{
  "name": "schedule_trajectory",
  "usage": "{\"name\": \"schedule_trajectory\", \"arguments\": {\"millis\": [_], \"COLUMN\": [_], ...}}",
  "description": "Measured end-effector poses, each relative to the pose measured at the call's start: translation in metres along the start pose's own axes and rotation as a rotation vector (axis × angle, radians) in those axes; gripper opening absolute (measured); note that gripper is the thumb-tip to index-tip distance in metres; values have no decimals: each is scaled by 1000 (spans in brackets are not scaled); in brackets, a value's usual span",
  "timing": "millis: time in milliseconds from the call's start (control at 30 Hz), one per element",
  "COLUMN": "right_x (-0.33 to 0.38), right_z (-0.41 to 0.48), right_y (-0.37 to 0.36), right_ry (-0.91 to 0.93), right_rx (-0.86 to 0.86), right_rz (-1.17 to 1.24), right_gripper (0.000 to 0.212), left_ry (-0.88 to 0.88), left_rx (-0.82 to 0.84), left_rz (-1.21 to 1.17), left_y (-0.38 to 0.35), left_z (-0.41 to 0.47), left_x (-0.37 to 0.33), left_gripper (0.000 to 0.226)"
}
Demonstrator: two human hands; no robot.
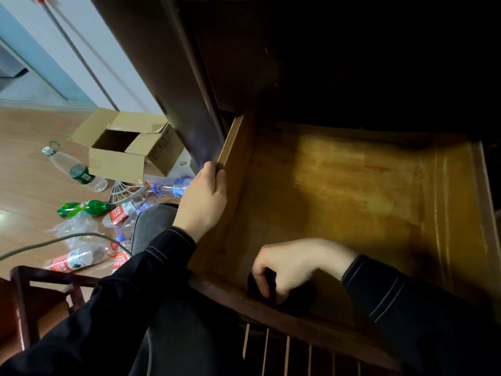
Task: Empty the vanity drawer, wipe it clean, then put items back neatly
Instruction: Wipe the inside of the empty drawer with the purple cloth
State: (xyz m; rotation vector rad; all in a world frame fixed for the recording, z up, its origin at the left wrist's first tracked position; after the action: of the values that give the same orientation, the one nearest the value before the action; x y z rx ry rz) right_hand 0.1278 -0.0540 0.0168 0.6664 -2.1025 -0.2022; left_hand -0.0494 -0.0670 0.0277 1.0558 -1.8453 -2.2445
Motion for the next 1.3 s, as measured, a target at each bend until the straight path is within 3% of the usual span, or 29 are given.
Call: {"name": "schedule_trajectory", "arguments": {"millis": [133,200,367,467,533,633,700,733,833,900,967,1033,1100,1200,1300], "right_x": [-3,-3,-5,-7,-7,-13,-24,-30,-47,-54,-57,-56,-58,-67,-85], "right_z": [-28,-30,-1,-13,-29,-44,-51,-54,-67,-73,-79,-87,-101,-133,-171], "right_y": [13,11,-4,6,16,30,38,41,38,32,27,25,26,32,41], "right_ry": [83,112,-11,52,118,159,120,88,3,-27,-29,-18,-42,-150,-333], "right_rx": [62,47,4,15,-11,-191,-335,-394,-541,-611,-616,-555,-599,-913,-1214], "right_rz": [164,160,-23,91,195,257,308,359,548,634,713,817,747,263,-308], "right_gripper": [21,20,19,19,21,18,17,16,17,17,17,19,18,11,15], "left_ry": [3,3,10,-3,-133,-488,-659,-640,-334,-206,-207,-249,-316,-364,-489], "left_rx": [5,-1,6,-12,-127,-220,-31,152,727,985,1041,929,874,945,1086], "left_rz": [1,6,-5,1,95,146,23,-68,-352,-476,-509,-427,-348,-285,-76], "left_y": [0,0,-1,1,9,25,23,16,-9,-19,-28,-36,-41,-44,-52], "left_z": [1,1,1,-2,-10,-24,-34,-38,-49,-54,-54,-49,-43,-39,-56], "left_x": [0,0,1,1,-9,-32,-45,-49,-56,-61,-68,-76,-84,-88,-88], "left_gripper": [24,26,26,29,41,51,47,47,64,72,63,51,45,42,39]}}
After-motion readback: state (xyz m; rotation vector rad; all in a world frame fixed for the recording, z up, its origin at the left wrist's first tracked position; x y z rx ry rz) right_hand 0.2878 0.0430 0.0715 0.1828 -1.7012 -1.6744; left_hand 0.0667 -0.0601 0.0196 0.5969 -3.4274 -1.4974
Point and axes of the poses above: each hand's wrist, its own z-axis towards the middle knuckle, its own y-axis out of the back of the hand, x = y × z, the point moved 3 cm from there along z, towards the middle knuckle, and after that the axes turned 6 degrees about z, right-handed, at the moved point
